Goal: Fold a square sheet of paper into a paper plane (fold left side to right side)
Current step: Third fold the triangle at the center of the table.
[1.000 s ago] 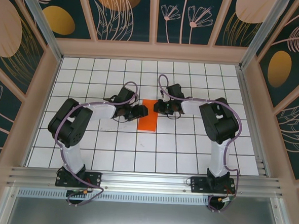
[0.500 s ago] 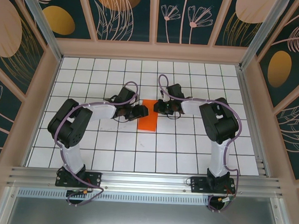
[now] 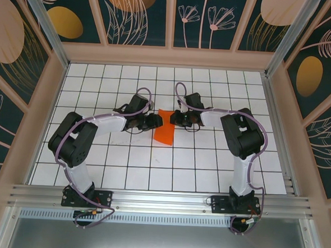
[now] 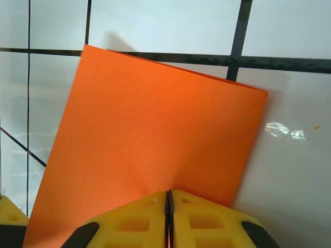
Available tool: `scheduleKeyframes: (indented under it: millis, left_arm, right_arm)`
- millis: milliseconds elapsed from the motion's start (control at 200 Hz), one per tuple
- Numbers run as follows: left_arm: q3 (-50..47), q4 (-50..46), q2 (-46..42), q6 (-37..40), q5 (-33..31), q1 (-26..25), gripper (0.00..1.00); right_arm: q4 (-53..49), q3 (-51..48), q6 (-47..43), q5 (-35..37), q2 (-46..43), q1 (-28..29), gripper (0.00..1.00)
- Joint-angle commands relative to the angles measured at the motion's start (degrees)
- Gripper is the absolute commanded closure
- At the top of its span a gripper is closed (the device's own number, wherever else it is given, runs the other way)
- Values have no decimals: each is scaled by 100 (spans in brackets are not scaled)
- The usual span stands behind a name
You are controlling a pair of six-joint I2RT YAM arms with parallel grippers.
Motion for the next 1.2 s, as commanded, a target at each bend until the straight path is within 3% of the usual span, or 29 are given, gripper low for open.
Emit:
scheduleKeyframes:
  millis: [0,265,460,686,921,1036,1191]
  left_arm:
    - [-207,135,24,-48,-46,-31,69]
    - [-459,356,51,-206,-42,-33,90]
    - [-603,503,-102,-519,-52,-35,93]
    - [-811,962,-213,-1046,288,-52,96]
    - [-829,866,-362,-1086,326,-65,97]
    - [-846,863,-371,-1096,368,-67,97]
    - [-846,816,-371,-1068,353,-67,97]
  right_arm:
    - [-142,-29,-83,-52,137,22,86]
    - [-36,-46,-209,19,-160,16,77]
    - [179,-455,-573,528,-965,0,62]
    - [880,-1923,-1150,1036,-2619,252,44]
    - [1481,-3217,-1808,2643,-3636,1928,28]
    - [1667,-3326,-2118,3721,-3541,2773,23]
    - [1700,-3007,-2589,4550,-2936,3312,23]
